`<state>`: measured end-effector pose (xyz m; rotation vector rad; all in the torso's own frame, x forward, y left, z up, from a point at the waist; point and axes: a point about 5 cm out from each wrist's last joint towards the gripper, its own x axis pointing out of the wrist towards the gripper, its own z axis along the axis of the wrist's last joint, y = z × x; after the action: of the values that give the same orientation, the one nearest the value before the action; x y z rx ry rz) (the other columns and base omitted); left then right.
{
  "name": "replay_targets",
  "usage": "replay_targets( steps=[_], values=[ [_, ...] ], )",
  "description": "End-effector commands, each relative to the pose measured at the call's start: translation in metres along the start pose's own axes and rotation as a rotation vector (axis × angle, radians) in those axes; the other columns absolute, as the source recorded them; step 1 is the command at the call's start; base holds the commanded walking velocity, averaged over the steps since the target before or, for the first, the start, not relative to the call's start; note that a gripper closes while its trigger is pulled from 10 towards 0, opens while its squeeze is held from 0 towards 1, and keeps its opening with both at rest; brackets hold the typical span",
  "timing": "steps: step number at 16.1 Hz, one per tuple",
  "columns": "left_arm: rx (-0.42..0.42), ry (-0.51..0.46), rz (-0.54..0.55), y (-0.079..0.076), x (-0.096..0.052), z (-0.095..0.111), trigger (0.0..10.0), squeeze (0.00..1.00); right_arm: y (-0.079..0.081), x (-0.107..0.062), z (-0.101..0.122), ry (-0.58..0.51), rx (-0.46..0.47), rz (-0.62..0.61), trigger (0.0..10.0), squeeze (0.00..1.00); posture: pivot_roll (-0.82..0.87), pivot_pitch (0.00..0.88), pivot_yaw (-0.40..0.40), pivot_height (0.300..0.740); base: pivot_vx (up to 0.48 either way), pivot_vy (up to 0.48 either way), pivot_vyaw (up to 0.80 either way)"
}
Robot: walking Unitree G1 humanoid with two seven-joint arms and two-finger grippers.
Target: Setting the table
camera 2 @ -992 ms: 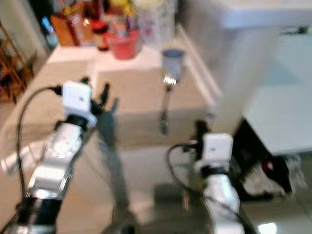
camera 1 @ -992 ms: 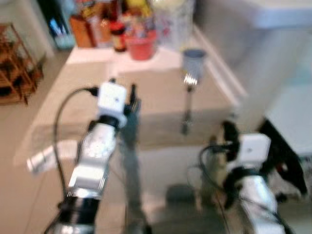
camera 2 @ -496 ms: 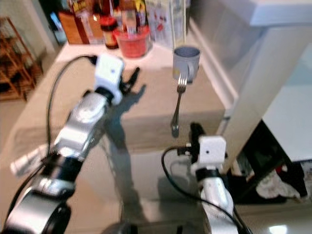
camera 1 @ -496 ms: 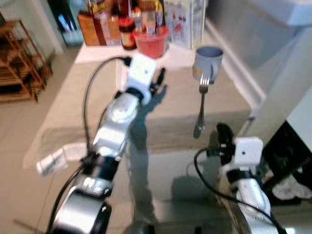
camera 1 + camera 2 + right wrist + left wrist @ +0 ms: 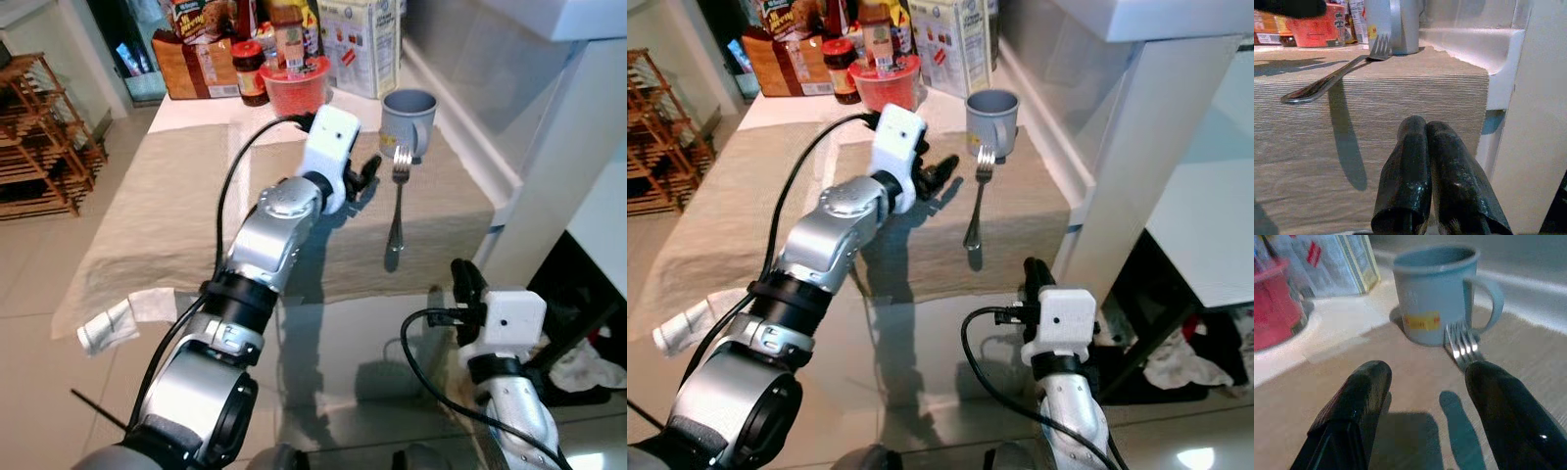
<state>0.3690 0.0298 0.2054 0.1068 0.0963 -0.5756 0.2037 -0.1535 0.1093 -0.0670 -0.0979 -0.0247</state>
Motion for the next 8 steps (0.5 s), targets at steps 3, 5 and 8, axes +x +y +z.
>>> replay_targets(
  steps=[3, 5, 8],
  values=[
    [-0.075, 0.036, -0.08, -0.016, 0.0, 0.008, 10.0, 0.0, 0.001, -0.009, 0.001, 0.011, -0.005, -0.006, 10.0, 0.0, -0.12, 0.0, 0.138, 0.694, 0.0, 0.0, 0.0],
    [-0.074, -0.002, -0.148, -0.026, -0.005, 0.019, 10.0, 0.0, 0.003, -0.011, 0.001, 0.017, -0.006, -0.01, 10.0, 0.0, -0.12, 0.0, 0.145, 0.694, 0.0, 0.0, 0.0],
    [0.122, -0.145, -0.091, -0.015, -0.018, 0.016, 10.0, 0.0, 0.004, -0.007, 0.0, 0.015, -0.005, -0.017, 10.0, 0.0, -0.11, 0.0, 0.146, 0.694, 0.0, 0.0, 0.0]
  ],
)
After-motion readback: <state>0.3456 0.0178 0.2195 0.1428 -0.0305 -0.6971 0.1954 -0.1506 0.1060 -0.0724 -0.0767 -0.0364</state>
